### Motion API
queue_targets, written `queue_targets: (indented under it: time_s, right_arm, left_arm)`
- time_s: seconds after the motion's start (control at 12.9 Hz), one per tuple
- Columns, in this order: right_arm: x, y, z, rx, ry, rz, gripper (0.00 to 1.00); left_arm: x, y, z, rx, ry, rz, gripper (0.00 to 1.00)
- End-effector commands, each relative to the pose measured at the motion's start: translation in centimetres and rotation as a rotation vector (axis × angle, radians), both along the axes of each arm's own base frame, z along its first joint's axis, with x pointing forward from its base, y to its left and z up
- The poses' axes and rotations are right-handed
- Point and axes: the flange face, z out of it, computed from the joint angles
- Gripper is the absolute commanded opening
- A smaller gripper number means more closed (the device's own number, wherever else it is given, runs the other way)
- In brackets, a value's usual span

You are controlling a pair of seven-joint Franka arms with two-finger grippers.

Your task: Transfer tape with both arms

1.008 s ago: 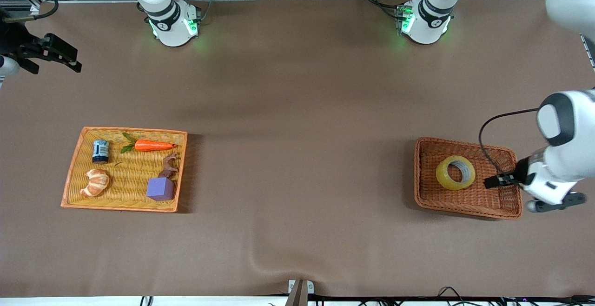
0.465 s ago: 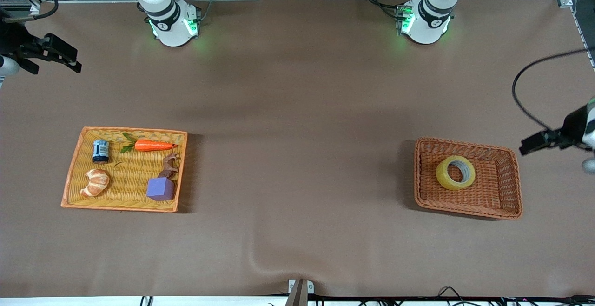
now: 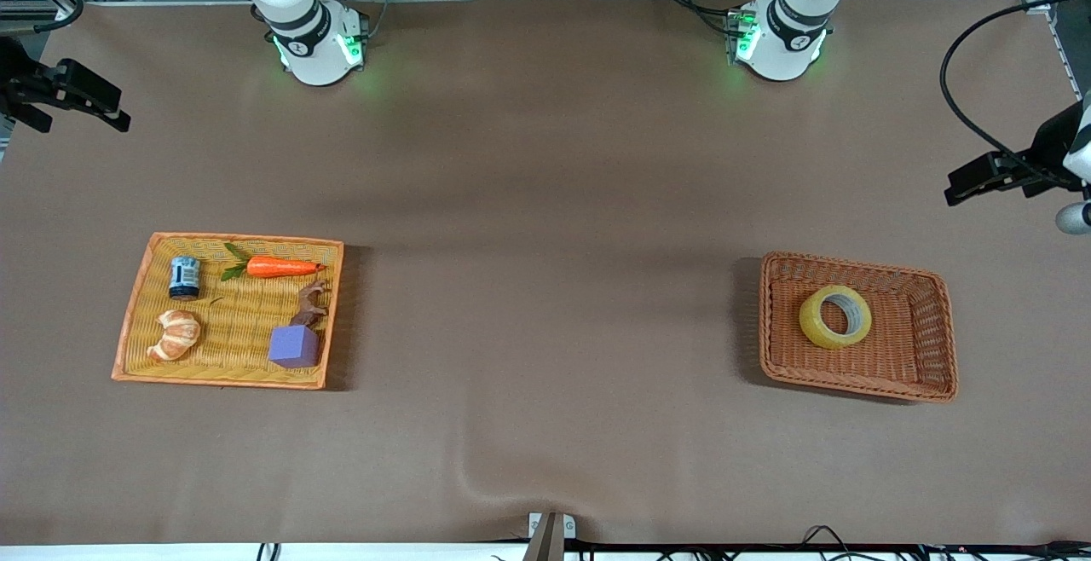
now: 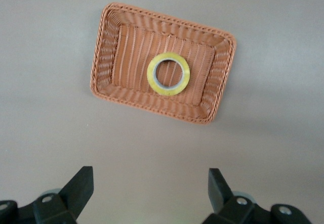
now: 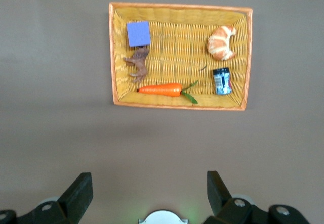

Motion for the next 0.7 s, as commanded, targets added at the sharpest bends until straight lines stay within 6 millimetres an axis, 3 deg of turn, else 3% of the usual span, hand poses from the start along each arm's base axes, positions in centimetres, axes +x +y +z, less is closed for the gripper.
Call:
queue_targets:
  time_s: [0.0,0.31,0.62]
  right_arm:
    - [-0.1,-1.2,0.3,-0.003,0.02,-0.02,1.0]
    - [-0.4,-2.9,0.2,0.009,0.032,0.033,1.0]
    - [-0.1,-2.2,0.2,0.006,0.026,0.045,1.0]
  left_arm:
    - [-1.7,0.5,0.1,0.003,-0.007,0.015,1.0]
    - [-2.2,-1.2,0.7,0.003,-0.052,-0.006,1.0]
    - [-3.2,-2.1,1.7,0.006,-0.052,-0.038,1.0]
